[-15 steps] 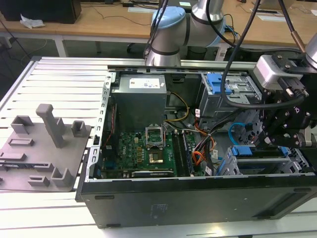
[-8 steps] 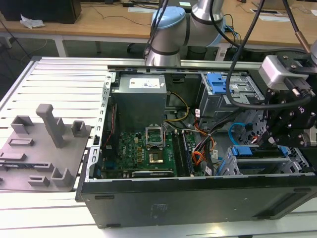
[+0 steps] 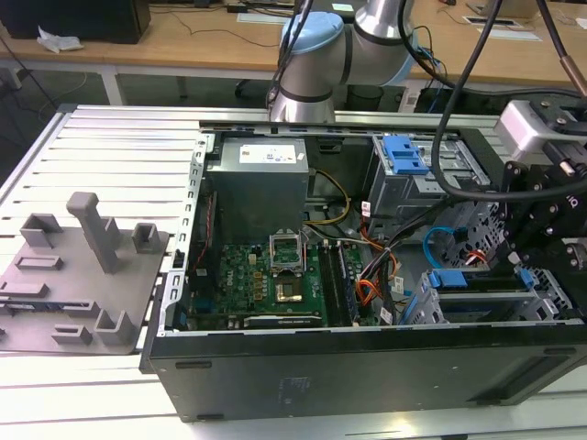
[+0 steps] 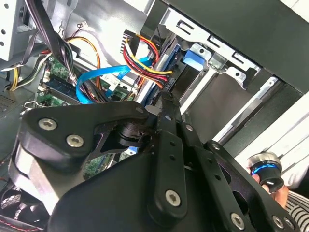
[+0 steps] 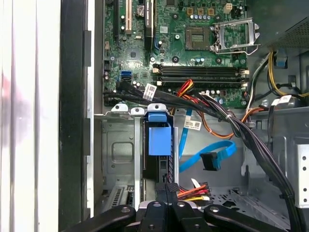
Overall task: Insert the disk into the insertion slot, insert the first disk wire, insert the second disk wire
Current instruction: 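Insert the second disk wire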
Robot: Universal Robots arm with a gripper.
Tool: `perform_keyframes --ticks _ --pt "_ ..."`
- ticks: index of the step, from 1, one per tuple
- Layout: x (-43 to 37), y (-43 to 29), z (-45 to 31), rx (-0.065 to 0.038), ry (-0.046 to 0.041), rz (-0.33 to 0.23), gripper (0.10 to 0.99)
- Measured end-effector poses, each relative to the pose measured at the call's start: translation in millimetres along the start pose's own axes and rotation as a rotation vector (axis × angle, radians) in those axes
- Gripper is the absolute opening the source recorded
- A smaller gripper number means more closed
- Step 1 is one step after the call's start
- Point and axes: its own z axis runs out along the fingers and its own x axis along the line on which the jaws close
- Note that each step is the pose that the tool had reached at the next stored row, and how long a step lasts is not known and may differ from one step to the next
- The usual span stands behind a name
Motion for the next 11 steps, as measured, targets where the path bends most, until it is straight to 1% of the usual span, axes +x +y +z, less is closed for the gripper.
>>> perform_keyframes --ticks 11 --pt "-0.1 -0.1 -0.2 0.000 -0.0001 0.000 0.106"
